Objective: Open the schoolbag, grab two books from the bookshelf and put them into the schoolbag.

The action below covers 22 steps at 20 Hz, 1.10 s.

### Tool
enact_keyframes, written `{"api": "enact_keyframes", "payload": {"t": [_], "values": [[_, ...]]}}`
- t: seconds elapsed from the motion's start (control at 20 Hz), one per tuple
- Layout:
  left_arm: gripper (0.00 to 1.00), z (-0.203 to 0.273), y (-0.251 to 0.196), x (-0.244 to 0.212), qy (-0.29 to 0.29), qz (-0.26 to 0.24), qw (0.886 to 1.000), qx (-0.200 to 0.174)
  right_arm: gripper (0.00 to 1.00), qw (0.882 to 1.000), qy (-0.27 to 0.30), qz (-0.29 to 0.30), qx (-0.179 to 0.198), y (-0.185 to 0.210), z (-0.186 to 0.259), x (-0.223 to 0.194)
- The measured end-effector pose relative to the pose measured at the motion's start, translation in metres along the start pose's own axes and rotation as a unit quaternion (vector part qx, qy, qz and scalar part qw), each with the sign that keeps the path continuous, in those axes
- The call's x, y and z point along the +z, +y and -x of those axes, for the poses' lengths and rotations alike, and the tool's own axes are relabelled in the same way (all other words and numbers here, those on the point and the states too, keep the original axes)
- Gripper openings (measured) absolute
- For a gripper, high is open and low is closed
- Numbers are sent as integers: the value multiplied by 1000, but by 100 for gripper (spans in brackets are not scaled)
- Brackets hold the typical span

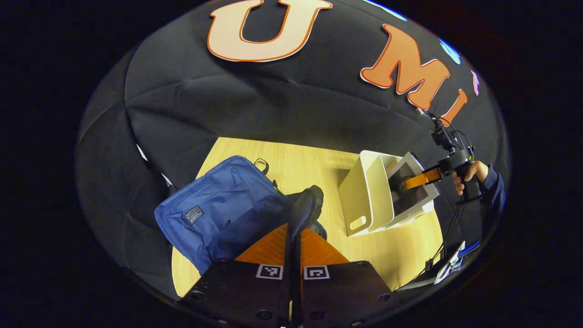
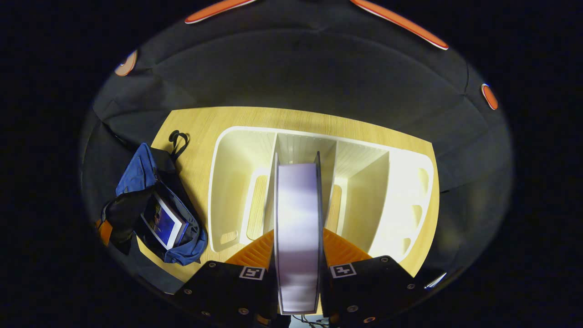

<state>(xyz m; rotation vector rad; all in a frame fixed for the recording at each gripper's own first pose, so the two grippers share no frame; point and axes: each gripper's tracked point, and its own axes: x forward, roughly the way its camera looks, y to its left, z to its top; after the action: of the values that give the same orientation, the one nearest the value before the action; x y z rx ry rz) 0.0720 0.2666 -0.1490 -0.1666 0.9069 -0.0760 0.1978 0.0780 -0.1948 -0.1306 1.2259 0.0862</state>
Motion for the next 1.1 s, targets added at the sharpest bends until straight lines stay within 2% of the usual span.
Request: {"api": "enact_keyframes", "payload": {"t": [0.35,0.5,0.7,0.85,0.95,1.1], "values": [[2,-1,-3,1,5,-15,1000,-2,37,996,-70,-32,43,-14,86,6],[3,-1,-3,0,6,-18,1000,-3,37,990,-111,-46,72,-10,137,13],[2,-2,-3,2,6,-23,1000,-3,37,982,-161,-43,89,2,185,17],[0,-1,-2,5,4,-27,1000,-2,37,976,-182,-32,112,26,202,9],[2,-1,-1,5,4,-30,1000,-2,37,974,-188,-19,126,48,206,3],[2,-1,1,9,-1,-35,999,-1,36,970,-182,-23,162,88,195,-10]]}}
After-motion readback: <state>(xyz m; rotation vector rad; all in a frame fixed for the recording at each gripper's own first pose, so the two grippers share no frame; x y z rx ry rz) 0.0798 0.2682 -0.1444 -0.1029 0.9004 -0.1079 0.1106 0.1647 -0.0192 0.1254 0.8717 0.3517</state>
